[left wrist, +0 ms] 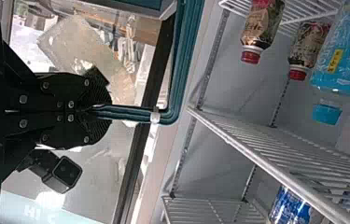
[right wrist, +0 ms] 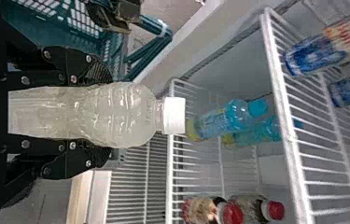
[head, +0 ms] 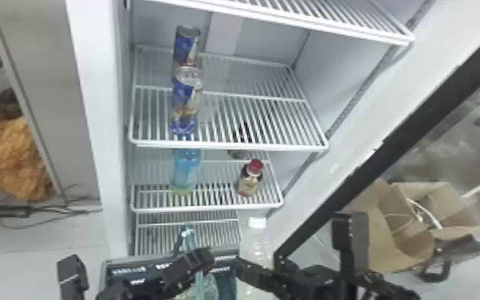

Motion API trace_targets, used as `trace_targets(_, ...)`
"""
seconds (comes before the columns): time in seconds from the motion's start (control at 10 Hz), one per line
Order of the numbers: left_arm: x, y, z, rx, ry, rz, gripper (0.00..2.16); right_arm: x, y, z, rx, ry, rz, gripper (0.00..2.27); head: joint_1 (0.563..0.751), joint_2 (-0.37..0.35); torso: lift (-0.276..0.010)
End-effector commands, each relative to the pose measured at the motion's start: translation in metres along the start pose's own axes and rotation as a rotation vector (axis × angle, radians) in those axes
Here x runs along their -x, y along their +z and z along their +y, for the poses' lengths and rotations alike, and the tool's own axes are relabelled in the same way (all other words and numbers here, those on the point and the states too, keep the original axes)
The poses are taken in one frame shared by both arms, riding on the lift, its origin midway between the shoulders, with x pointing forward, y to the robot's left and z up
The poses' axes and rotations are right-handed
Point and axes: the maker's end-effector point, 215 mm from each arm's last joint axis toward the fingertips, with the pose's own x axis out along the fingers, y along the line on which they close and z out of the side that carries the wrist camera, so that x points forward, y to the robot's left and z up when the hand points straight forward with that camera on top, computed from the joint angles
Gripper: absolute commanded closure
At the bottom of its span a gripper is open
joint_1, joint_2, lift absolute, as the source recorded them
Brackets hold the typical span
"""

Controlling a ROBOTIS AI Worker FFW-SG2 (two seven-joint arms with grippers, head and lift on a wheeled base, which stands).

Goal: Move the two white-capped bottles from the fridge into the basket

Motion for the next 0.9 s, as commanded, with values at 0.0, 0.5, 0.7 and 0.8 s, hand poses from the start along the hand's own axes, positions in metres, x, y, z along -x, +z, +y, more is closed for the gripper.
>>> trace_targets(0.0,0.0,0.0,0.0,0.0,0.0,0.001,1.16,-0.013,-0.014,0.002,-0.02,0.03,0.052,0.84,0.695,-0.35,0.0)
trace_targets(0.5,0.001,-0.001,0.002,0.004,0.005,0.004,1.16,-0.026,-0.039,0.004,-0.038,0.059,0.148,0.84,0.695,-0.35,0.0)
trace_targets(0.7,0.0,-0.002,0.002,0.003,0.004,0.006,1.16,-0.03,-0.041,0.004,-0.044,0.066,0.156,0.84,0.695,-0.35,0.0)
trace_targets(0.8,0.0,-0.002,0.002,0.003,0.004,0.006,1.16,-0.03,-0.041,0.005,-0.042,0.069,0.158,0.76,0.695,-0.35,0.0)
